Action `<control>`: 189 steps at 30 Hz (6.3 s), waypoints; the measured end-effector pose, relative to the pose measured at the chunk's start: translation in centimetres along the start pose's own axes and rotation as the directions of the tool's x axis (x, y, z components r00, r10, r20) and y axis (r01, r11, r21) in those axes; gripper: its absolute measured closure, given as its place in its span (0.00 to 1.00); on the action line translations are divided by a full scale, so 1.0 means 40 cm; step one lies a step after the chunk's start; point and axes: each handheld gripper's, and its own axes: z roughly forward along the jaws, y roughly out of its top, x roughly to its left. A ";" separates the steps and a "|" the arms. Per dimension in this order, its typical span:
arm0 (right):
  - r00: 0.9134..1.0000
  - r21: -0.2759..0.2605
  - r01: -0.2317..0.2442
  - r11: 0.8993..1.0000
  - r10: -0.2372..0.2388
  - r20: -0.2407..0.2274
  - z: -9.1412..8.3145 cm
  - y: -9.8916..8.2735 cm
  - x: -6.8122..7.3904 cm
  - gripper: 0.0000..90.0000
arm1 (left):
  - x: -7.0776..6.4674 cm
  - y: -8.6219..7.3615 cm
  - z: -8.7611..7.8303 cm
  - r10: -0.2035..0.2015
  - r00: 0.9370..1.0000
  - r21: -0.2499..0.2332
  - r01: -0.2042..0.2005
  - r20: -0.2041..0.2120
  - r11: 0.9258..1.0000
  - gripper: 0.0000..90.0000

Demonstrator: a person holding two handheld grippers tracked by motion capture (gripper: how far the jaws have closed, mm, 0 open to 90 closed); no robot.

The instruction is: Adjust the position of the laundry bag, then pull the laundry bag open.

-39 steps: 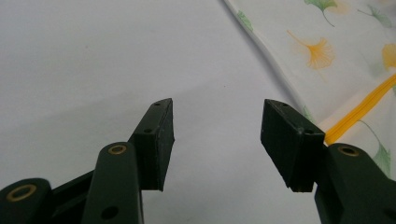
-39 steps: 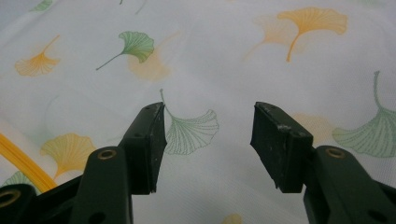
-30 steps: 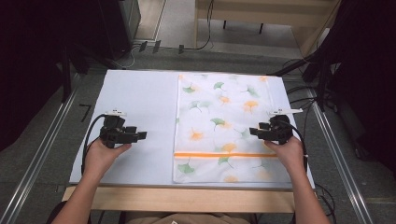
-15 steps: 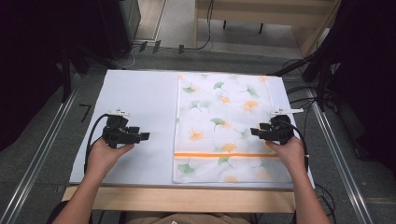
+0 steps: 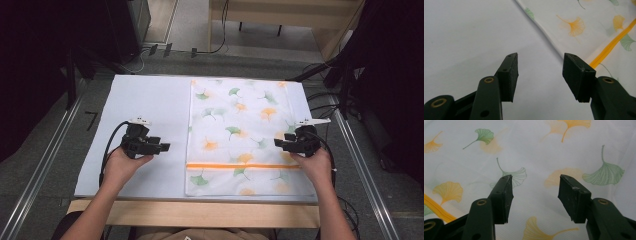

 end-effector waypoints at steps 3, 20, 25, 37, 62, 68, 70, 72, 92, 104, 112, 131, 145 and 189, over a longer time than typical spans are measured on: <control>1.000 -0.001 -0.001 1.000 0.001 0.008 -0.003 -0.004 -0.003 0.52 | -0.009 0.004 0.010 0.018 1.000 0.011 -0.018 0.005 1.000 0.51; 0.997 0.008 -0.045 0.999 0.045 0.064 -0.033 -0.046 -0.048 0.52 | -0.059 0.026 0.088 0.056 0.998 0.054 -0.058 0.040 0.997 0.53; 0.995 0.018 -0.054 0.998 0.052 0.084 -0.036 -0.056 -0.059 0.52 | -0.061 0.027 0.108 0.049 0.998 0.061 -0.051 0.048 0.997 0.52; 0.991 0.019 -0.074 0.997 0.072 0.110 -0.037 -0.072 -0.082 0.51 | -0.074 0.028 0.165 0.073 0.997 0.132 -0.075 0.016 0.988 0.53; 0.993 0.070 -0.091 0.993 0.085 0.081 0.002 -0.075 -0.091 0.55 | -0.094 0.033 0.201 0.052 0.999 0.090 -0.052 0.004 0.995 0.72; 0.993 0.070 -0.079 0.994 0.072 0.096 0.004 -0.074 -0.084 0.66 | -0.093 0.035 0.207 0.055 0.998 0.092 -0.054 -0.008 0.994 0.89; 0.992 0.071 -0.082 0.994 0.074 0.103 0.004 -0.074 -0.083 0.69 | -0.091 0.035 0.207 0.047 0.999 0.092 -0.047 0.003 0.995 0.91; 0.991 0.072 -0.085 0.994 0.076 0.112 0.005 -0.073 -0.084 0.75 | -0.090 0.035 0.209 0.046 0.999 0.097 -0.047 0.015 0.994 0.96; 0.989 0.077 -0.123 0.989 0.116 0.091 0.002 -0.058 -0.081 1.00 | -0.064 0.045 0.190 0.012 0.998 0.093 -0.017 0.060 0.996 1.00; 0.994 0.091 -0.099 0.991 0.095 0.045 0.021 -0.029 -0.047 1.00 | -0.027 0.038 0.151 -0.017 0.999 0.083 0.013 0.045 0.996 1.00; 1.000 0.118 -0.026 0.993 0.026 0.006 0.047 0.000 0.003 1.00 | 0.028 0.019 0.094 -0.069 0.997 0.070 0.066 0.040 0.995 1.00; 0.991 0.135 0.074 0.988 -0.058 -0.120 0.118 0.070 0.127 1.00 | 0.142 -0.031 -0.018 -0.151 0.988 0.038 0.152 -0.037 0.988 1.00; 0.985 0.143 0.104 0.984 -0.082 -0.151 0.146 0.085 0.169 0.96 | 0.177 -0.050 -0.035 -0.188 0.980 0.028 0.191 -0.065 0.981 0.98; 0.985 0.108 0.065 0.992 -0.047 -0.163 0.009 -0.001 0.179 0.95 | 0.037 0.016 -0.010 0.015 0.998 -0.005 -0.015 0.061 1.000 0.42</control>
